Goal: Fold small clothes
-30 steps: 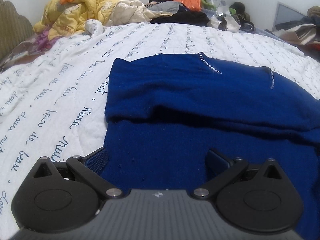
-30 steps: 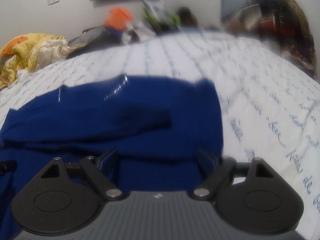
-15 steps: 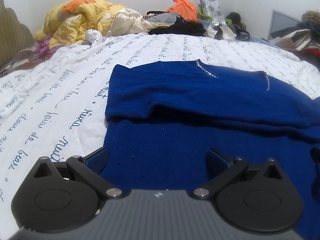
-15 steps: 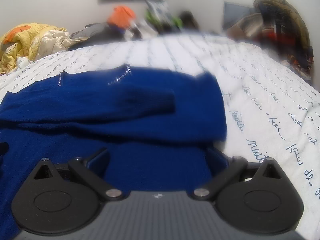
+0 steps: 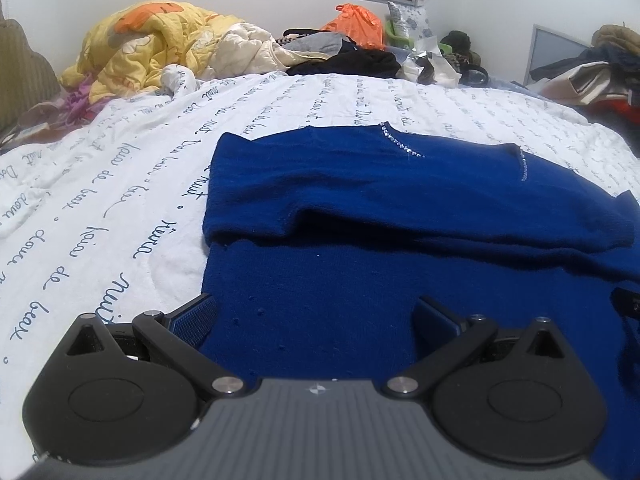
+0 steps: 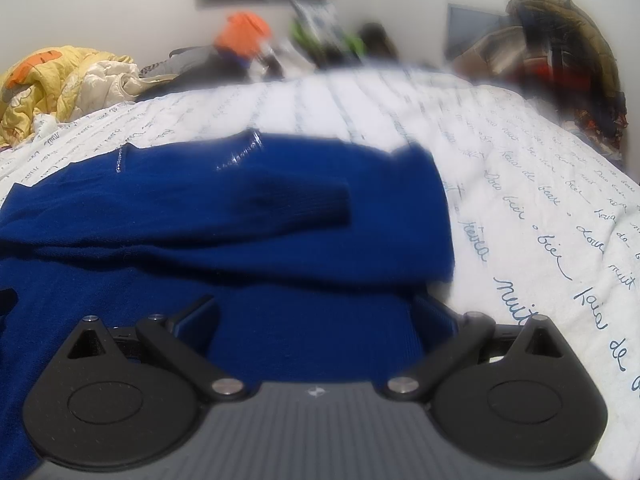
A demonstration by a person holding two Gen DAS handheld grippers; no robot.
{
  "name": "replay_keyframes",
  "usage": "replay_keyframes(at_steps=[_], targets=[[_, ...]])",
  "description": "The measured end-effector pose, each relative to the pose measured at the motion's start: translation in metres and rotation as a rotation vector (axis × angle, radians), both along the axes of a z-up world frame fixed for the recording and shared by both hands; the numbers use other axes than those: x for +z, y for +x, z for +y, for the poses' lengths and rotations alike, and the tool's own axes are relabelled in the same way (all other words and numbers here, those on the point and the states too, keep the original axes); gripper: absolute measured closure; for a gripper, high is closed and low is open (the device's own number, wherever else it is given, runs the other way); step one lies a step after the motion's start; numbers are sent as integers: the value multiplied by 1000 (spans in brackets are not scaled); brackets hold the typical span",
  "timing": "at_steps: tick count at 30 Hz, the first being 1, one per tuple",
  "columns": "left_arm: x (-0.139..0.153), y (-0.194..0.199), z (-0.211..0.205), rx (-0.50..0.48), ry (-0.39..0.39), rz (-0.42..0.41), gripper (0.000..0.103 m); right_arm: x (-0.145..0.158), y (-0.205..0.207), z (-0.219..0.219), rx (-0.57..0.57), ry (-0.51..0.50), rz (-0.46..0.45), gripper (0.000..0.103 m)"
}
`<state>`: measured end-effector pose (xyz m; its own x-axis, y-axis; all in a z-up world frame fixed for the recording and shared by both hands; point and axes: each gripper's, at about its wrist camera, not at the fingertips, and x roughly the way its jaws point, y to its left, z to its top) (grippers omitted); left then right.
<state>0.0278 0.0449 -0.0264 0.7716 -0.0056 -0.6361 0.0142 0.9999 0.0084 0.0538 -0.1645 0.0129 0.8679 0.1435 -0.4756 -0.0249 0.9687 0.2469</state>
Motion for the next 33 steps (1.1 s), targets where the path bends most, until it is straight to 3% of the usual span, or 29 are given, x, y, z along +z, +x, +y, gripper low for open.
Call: replay_keyframes(at_steps=[33], targets=[[0, -3, -2, 24, 8, -5, 0, 0, 0, 3, -7, 0, 2, 0]])
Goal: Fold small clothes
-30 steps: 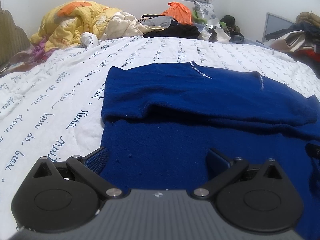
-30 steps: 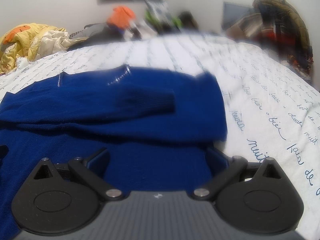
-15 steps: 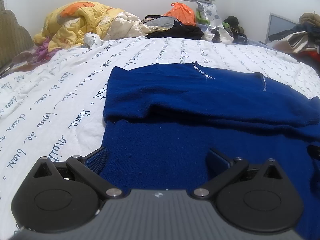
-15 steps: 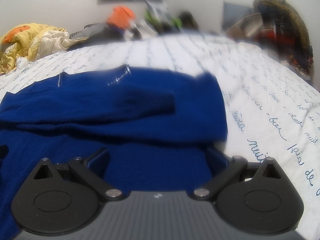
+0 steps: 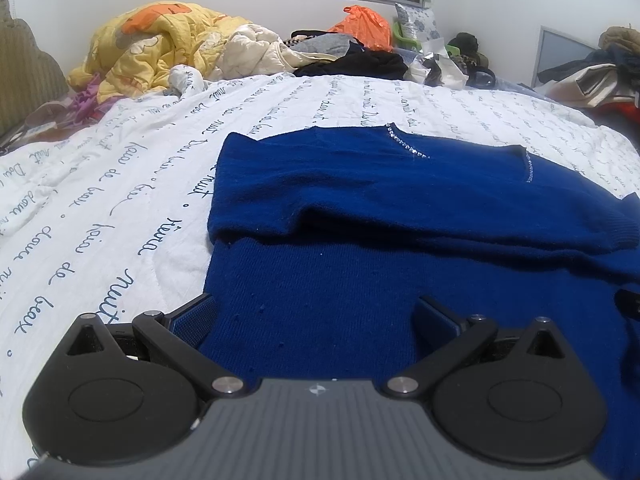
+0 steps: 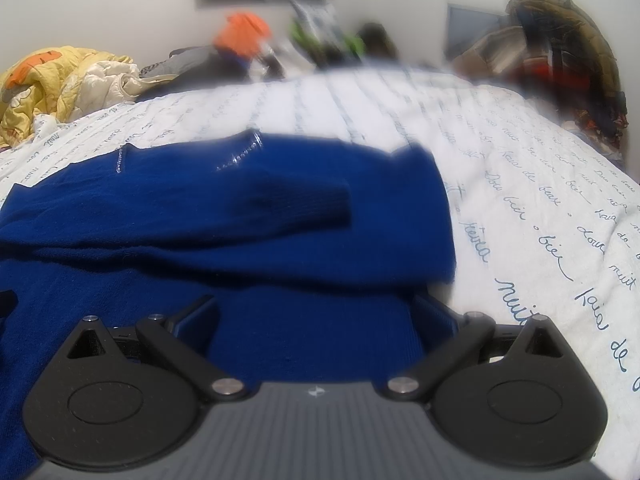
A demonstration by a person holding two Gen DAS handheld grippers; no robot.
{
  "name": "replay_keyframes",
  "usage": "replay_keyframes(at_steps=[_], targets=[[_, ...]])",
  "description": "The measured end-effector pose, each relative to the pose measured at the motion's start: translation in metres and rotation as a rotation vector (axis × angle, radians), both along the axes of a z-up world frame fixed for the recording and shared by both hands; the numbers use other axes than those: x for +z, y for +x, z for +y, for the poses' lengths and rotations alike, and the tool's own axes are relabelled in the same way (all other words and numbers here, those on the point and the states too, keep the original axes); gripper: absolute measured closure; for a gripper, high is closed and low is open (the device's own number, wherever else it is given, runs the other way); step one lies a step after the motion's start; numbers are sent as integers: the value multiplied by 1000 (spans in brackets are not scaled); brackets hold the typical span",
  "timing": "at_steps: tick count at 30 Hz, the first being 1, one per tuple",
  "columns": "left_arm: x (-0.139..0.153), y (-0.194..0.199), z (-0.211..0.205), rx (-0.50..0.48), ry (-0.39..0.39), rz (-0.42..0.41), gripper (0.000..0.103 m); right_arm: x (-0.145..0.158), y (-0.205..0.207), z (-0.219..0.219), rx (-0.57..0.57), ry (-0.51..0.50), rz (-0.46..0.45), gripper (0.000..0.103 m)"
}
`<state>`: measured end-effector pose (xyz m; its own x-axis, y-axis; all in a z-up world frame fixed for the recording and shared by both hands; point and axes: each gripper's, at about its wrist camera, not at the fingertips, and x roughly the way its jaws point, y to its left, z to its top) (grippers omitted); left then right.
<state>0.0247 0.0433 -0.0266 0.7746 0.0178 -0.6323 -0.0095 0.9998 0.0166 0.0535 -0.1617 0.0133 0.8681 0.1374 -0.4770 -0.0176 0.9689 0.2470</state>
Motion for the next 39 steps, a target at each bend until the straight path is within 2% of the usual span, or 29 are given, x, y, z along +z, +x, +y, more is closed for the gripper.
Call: replay_keyframes(at_steps=[5, 10, 18, 22, 27, 39], targets=[[0, 0, 0, 1, 0, 1, 0, 2, -2, -3, 26, 4, 4, 0], [1, -3, 0, 1, 9, 5, 0, 6, -27, -19, 58, 83, 5, 0], [5, -17, -1, 12, 11, 23, 0, 10, -55, -21, 33, 108, 5, 0], [3, -26, -3, -7, 30, 11, 0, 4, -50, -1, 44, 82, 30, 0], [0, -30, -1, -6, 12, 0, 0, -1, -52, 15, 38, -22, -2, 0], [-1, -31, -1, -2, 1, -8, 0, -4, -52, 16, 34, -12, -8, 0]])
